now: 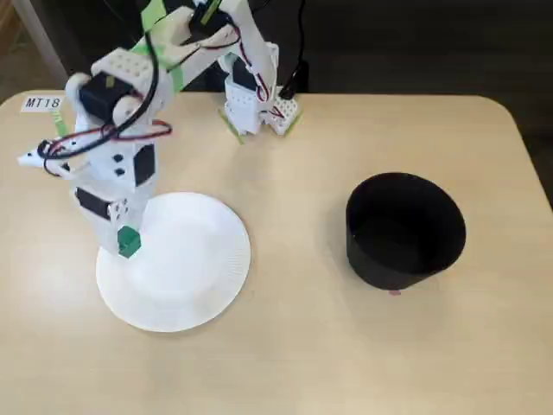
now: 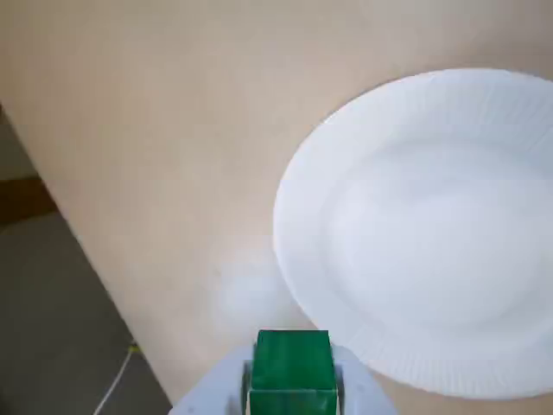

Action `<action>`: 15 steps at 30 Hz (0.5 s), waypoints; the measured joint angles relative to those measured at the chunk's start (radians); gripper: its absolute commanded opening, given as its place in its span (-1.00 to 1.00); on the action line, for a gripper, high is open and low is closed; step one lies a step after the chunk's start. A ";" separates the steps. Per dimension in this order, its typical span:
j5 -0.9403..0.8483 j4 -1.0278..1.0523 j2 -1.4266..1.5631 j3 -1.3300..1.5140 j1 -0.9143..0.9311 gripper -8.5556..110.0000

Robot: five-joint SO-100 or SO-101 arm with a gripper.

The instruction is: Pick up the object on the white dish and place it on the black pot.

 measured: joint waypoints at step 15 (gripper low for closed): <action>0.029 -0.276 0.653 0.581 -0.707 -0.86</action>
